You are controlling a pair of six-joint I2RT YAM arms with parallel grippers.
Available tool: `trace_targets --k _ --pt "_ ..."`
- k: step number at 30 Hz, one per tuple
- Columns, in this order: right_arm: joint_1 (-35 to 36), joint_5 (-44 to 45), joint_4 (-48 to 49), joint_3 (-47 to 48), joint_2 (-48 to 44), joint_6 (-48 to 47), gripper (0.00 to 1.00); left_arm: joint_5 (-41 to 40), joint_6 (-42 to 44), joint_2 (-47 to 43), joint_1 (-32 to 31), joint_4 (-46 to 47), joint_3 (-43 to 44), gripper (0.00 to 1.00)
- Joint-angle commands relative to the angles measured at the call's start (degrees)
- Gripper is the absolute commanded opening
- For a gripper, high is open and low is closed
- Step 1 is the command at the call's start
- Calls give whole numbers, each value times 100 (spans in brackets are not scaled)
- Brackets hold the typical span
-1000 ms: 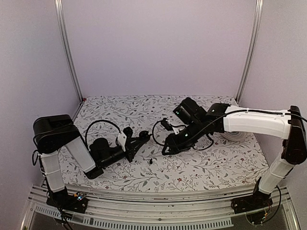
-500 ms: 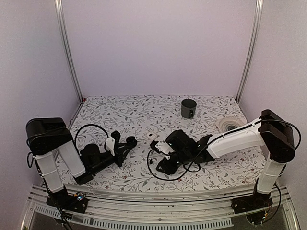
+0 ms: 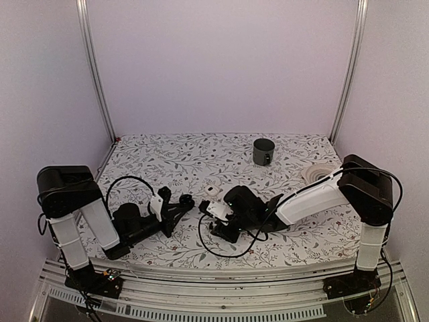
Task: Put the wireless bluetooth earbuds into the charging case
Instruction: Pick up the left earbud from the center of the board.
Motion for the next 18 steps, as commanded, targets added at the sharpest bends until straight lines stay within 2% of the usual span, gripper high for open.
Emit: trace_targets --k 1,18 --pt "-11 131 144 242 187 -267 39 -21 190 109 -108 1735 51 0" --pt "-2 146 -241 620 476 -350 33 -66 181 180 -103 1735 69 0"
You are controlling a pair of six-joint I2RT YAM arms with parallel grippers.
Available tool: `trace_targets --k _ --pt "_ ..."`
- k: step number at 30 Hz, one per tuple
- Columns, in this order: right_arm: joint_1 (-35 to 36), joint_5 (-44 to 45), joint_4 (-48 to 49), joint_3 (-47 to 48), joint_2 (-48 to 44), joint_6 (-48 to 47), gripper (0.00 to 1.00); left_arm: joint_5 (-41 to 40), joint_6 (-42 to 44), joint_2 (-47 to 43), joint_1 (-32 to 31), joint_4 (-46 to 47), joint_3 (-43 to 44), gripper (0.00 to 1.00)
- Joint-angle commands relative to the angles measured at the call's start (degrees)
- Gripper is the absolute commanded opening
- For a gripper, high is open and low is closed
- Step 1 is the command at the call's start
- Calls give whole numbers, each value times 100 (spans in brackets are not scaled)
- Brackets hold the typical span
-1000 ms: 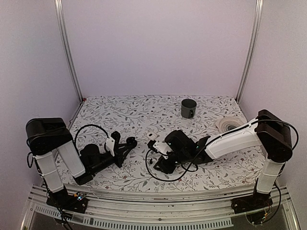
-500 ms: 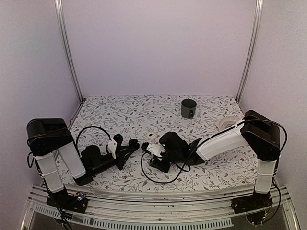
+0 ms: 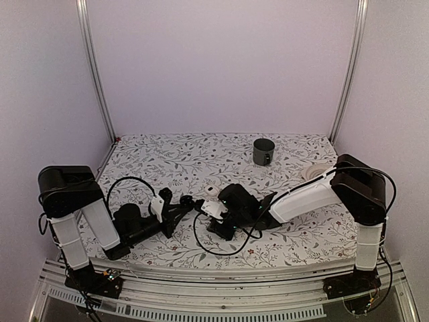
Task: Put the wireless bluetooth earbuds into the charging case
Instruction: Pick up the left earbud from the center of the board.
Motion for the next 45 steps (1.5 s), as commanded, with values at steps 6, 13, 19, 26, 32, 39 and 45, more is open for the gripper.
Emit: trace_targets --k 6,13,19,26,32,39,45 --pt "-2 30 -199 213 247 21 31 -53 37 117 -38 1731 68 0" --pt "5 24 -234 255 303 71 26 -68 24 132 -31 1733 70 0" --pt "-2 -27 -327 318 320 213 18 -76 14 132 -27 1733 69 0" --pt "-368 -1013 -597 509 169 923 11 -69 18 128 -25 1733 76 0" --pt "-914 -2416 -744 542 47 1923 8 -56 19 146 -6 1733 83 0" --pt "-1504 -4505 -151 694 -151 3654 8 -17 19 145 2 1731 92 0" --pt "-1535 -5385 894 687 -165 5247 8 39 36 145 2 1733 91 0"
